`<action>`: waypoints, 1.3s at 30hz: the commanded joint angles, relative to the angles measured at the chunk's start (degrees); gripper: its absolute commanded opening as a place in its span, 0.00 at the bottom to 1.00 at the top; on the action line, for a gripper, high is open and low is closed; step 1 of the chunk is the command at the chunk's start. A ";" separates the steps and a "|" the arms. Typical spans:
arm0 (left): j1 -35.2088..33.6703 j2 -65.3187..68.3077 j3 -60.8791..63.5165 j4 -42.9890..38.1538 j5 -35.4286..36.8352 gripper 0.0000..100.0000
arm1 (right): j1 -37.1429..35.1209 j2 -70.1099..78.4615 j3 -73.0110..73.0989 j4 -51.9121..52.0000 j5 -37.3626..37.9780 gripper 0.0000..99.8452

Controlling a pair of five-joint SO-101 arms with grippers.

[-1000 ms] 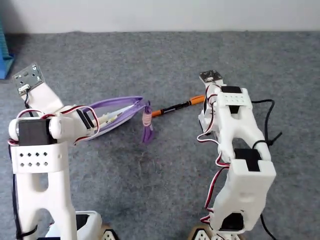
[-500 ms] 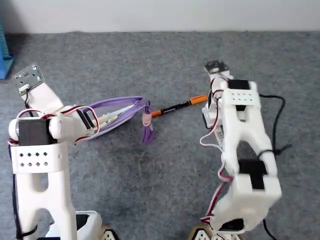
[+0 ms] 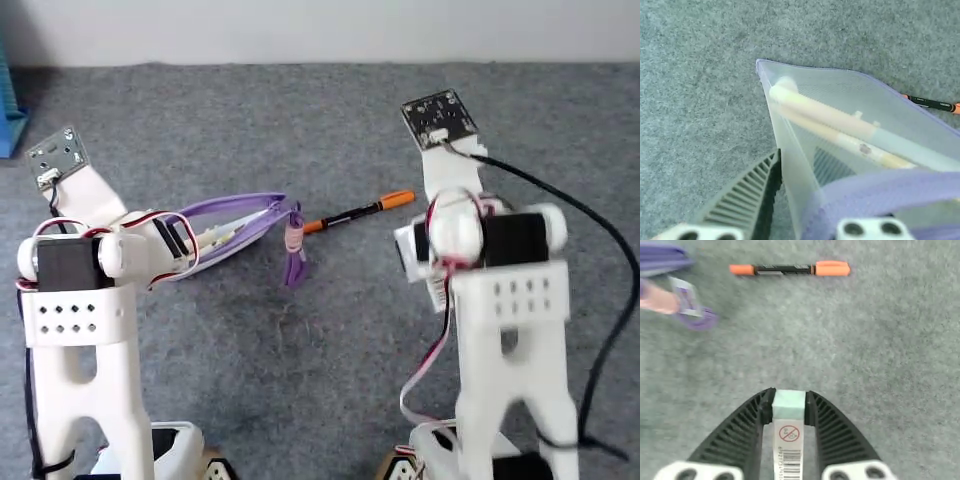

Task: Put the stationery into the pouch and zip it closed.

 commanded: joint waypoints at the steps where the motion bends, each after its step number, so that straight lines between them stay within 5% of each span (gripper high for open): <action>1: 0.26 1.41 -0.04 0.88 0.62 0.11 | -3.91 -7.08 -1.32 1.01 -5.80 0.01; 16: 0.26 1.41 0.13 0.88 2.02 0.11 | -19.21 -12.79 1.14 -27.47 -26.90 0.01; 30: 0.26 1.41 0.22 0.88 2.11 0.11 | -31.43 -12.79 25.49 -73.63 -22.68 0.01; 39: 0.26 1.58 0.22 0.88 2.11 0.11 | -33.63 -12.79 20.48 -78.99 -20.92 0.01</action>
